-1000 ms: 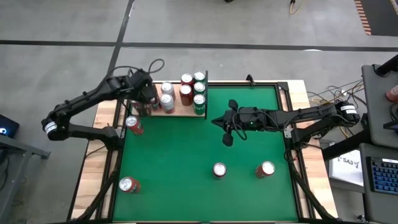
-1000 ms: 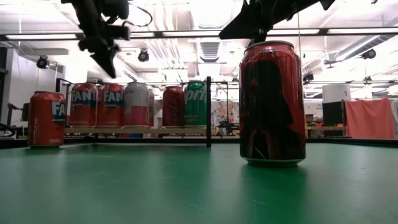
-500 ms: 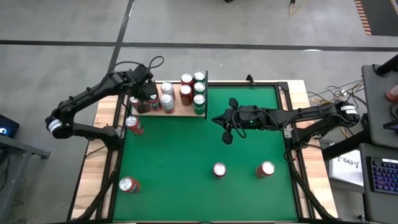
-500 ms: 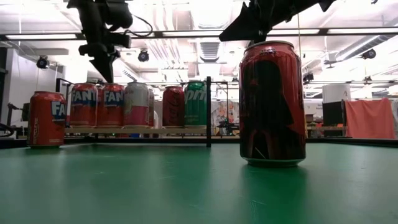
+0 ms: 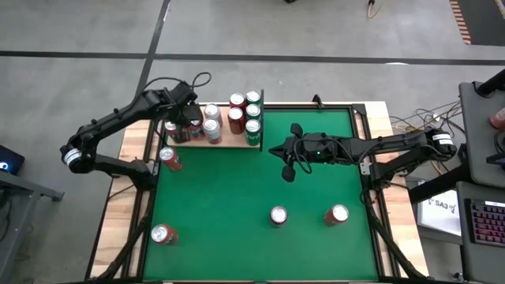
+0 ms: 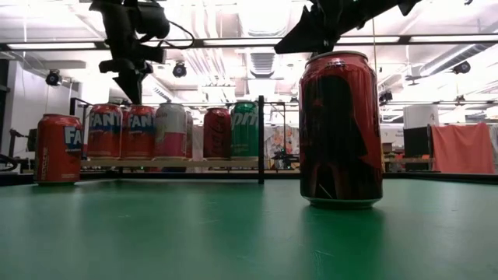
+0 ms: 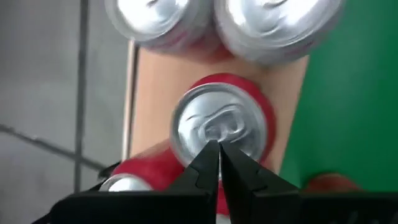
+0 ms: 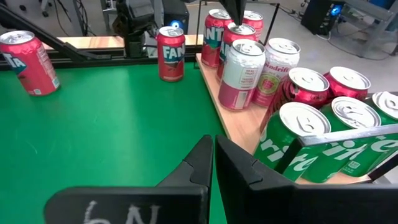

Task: Place canned beverage on shelf
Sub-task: Put the red soda can on the shelf aligned with the other red soda can

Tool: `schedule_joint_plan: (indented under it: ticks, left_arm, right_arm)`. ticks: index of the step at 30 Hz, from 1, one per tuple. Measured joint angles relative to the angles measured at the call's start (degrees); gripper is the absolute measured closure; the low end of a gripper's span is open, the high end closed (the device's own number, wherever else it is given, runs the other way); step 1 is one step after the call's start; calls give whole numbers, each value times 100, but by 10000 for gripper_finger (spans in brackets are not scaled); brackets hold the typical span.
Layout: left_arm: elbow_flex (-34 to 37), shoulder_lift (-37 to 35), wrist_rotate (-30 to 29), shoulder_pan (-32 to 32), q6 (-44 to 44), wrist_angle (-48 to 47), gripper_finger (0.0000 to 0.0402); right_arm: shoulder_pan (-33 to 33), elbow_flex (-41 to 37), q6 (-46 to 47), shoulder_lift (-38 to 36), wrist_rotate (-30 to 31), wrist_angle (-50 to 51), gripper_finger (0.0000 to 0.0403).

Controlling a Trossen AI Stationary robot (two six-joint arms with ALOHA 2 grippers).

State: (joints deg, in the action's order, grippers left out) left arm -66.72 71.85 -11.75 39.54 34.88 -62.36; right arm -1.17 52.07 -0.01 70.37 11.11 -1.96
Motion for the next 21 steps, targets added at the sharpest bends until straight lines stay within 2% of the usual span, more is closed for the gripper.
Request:
schedule_joint_plan:
  ticks: [3,6,8,12,14,18,21]
  left_arm:
    - [-135,-30,-89,6,-27,14,402]
    - [-256,-63,109,1,-35,-56,402]
    - [-318,-67,445,1,-44,-85,402]
    - [-360,-74,1525,1,13,-469,402]
    - [-292,-72,1833,-1,25,-632,402]
    - [-84,-57,1818,1,16,-610,402]
    - [12,-57,1467,0,-50,-455,402]
  right_arm:
    - [0,0,22,0,-2,0,394]
    - [0,0,35,0,-3,1,394]
    - [0,0,37,0,-4,0,394]
    - [0,0,37,0,-2,0,394]
    - [0,0,37,0,-4,0,394]
    - [0,0,37,0,-4,2,394]
    - [0,0,31,0,-4,2,394]
